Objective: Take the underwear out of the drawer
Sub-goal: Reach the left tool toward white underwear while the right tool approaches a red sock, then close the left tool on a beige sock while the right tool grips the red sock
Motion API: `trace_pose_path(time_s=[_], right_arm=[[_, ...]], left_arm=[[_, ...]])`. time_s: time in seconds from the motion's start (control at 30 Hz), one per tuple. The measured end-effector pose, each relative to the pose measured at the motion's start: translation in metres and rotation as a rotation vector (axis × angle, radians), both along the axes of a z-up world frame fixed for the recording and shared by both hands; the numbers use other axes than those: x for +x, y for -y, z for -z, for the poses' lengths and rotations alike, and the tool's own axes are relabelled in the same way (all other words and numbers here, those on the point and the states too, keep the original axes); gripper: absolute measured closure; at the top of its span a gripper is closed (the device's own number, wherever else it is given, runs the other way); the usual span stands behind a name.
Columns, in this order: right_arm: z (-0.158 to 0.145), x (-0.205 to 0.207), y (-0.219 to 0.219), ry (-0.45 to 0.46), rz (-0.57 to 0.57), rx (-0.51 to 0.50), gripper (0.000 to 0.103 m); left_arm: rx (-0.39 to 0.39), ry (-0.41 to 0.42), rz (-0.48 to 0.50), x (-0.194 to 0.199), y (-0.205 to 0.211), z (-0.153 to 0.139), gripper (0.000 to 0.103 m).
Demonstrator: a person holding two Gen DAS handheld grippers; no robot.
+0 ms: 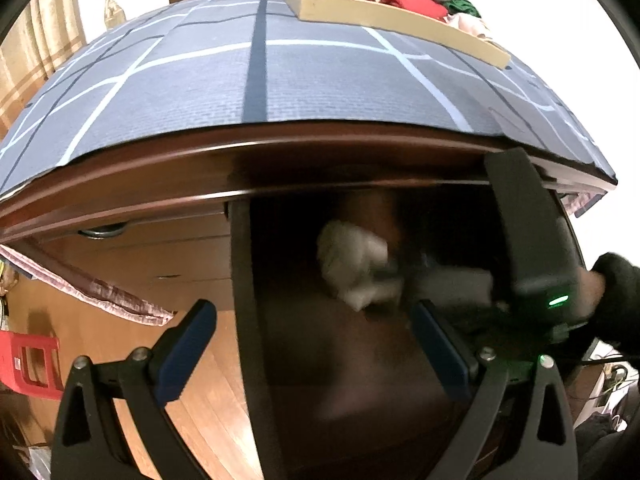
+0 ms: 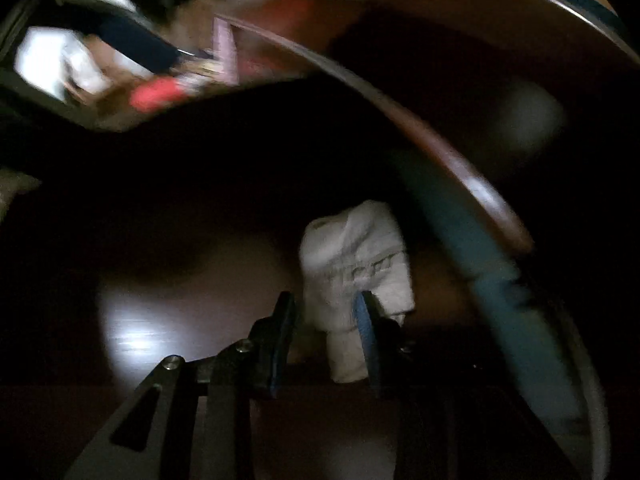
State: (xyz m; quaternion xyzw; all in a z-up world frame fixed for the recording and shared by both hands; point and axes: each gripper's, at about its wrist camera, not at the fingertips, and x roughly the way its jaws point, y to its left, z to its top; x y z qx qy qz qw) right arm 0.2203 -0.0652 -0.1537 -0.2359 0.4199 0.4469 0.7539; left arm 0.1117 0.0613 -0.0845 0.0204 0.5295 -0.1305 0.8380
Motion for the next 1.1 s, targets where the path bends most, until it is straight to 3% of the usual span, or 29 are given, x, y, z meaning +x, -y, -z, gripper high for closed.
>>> trace_pose_path(time_s=[0.07, 0.13, 0.23, 0.3, 0.43, 0.53, 0.63, 0.73, 0.83, 0.9, 1.0, 1.1], right_arm=[[0.000, -0.002, 0.002, -0.183, -0.060, 0.058, 0.069], [-0.016, -0.010, 0.013, -0.163, -0.077, 0.072, 0.064], [-0.027, 0.000, 0.037, -0.158, 0.000, 0.056, 0.045], [-0.036, 0.001, 0.075, -0.213, 0.074, 0.066, 0.045], [-0.031, 0.004, 0.099, -0.243, 0.148, 0.032, 0.045], [-0.027, -0.019, 0.133, -0.333, 0.196, 0.013, 0.045], [-0.018, -0.040, 0.119, -0.373, 0.205, -0.017, 0.045], [-0.017, -0.050, 0.135, -0.378, 0.217, -0.105, 0.045], [-0.011, -0.048, 0.126, -0.438, 0.207, -0.090, 0.045], [0.001, -0.051, 0.114, -0.454, 0.178, -0.141, 0.045], [0.009, -0.050, 0.104, -0.471, 0.160, -0.161, 0.045], [0.009, -0.050, 0.103, -0.478, 0.160, -0.177, 0.045]], left_arm=[[-0.003, -0.005, 0.023, 0.000, 0.007, 0.001, 0.004], [0.001, -0.010, 0.055, 0.000, 0.015, 0.002, 0.004], [0.023, -0.022, 0.111, 0.000, 0.031, 0.008, 0.004], [0.036, -0.028, 0.125, 0.004, 0.039, 0.012, 0.004], [0.071, -0.055, 0.134, 0.014, 0.054, 0.025, 0.004], [0.115, -0.110, 0.097, 0.026, 0.059, 0.043, 0.004], [0.188, -0.129, 0.092, 0.033, 0.069, 0.056, 0.003], [0.261, -0.127, 0.101, 0.035, 0.077, 0.064, 0.003], [0.336, -0.133, 0.130, 0.038, 0.088, 0.073, 0.001], [0.339, -0.118, 0.143, 0.039, 0.094, 0.074, 0.001], [0.278, -0.124, 0.166, 0.043, 0.095, 0.071, 0.001], [0.291, -0.123, 0.170, 0.044, 0.095, 0.072, 0.005]])
